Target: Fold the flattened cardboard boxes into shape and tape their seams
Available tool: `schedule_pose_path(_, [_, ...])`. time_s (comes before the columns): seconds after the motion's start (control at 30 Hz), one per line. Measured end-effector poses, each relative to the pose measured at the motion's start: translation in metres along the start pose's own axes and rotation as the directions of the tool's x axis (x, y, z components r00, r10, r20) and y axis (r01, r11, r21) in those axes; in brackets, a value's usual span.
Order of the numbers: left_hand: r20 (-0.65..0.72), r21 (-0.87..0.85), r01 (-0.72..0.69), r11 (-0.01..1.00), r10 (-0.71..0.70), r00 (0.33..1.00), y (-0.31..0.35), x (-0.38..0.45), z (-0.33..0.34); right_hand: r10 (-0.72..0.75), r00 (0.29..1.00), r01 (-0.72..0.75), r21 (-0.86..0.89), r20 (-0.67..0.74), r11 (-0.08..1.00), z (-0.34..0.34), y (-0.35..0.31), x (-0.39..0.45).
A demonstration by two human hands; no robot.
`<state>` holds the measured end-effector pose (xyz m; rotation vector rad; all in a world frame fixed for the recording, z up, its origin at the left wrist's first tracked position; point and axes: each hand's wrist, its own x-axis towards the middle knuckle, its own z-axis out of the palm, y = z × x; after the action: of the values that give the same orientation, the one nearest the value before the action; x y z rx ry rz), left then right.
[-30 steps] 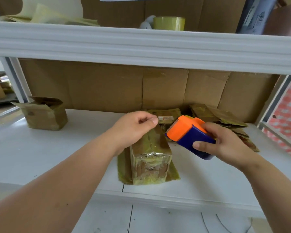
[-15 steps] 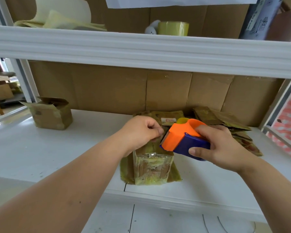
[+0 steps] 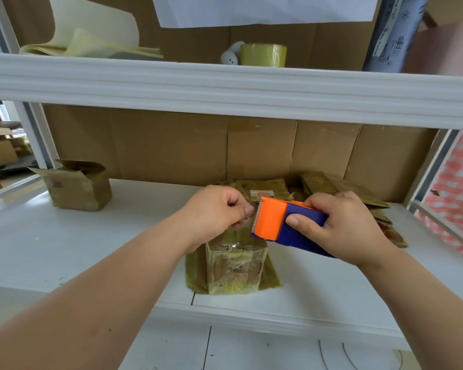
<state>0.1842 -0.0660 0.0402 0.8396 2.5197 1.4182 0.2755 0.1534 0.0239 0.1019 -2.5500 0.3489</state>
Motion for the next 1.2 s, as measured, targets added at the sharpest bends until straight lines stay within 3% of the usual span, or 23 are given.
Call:
schedule_pose_path(0.37, [-0.119, 0.108, -0.039, 0.993, 0.052, 0.991, 0.009, -0.009, -0.018, -0.057, 0.998, 0.055, 0.091, 0.012, 0.994, -0.017, 0.003, 0.01])
schedule_pose_path(0.57, [-0.24, -0.073, 0.034, 0.997, -0.051, 0.97, -0.018, -0.014, -0.063, 0.081, 0.996, -0.081, 0.016, 0.029, 0.997, -0.028, 0.027, 0.004])
schedule_pose_path(0.73, [-0.185, -0.211, 0.161, 0.964, -0.201, 0.962, -0.046, -0.025, -0.057, 0.156, 0.973, -0.167, 0.056, 0.168, 0.984, -0.024, 0.042, -0.001])
schedule_pose_path(0.9, [-0.132, -0.424, 0.305, 0.853, -0.391, 0.911, -0.073, -0.032, -0.056, 0.229, 0.917, -0.235, -0.022, 0.326, 0.972, -0.028, 0.044, 0.002])
schedule_pose_path(1.2, [-0.049, -0.435, 0.412, 0.801, -0.478, 0.877, -0.084, -0.031, -0.048, 0.291, 0.858, -0.274, -0.102, 0.423, 0.956, -0.031, 0.052, 0.017])
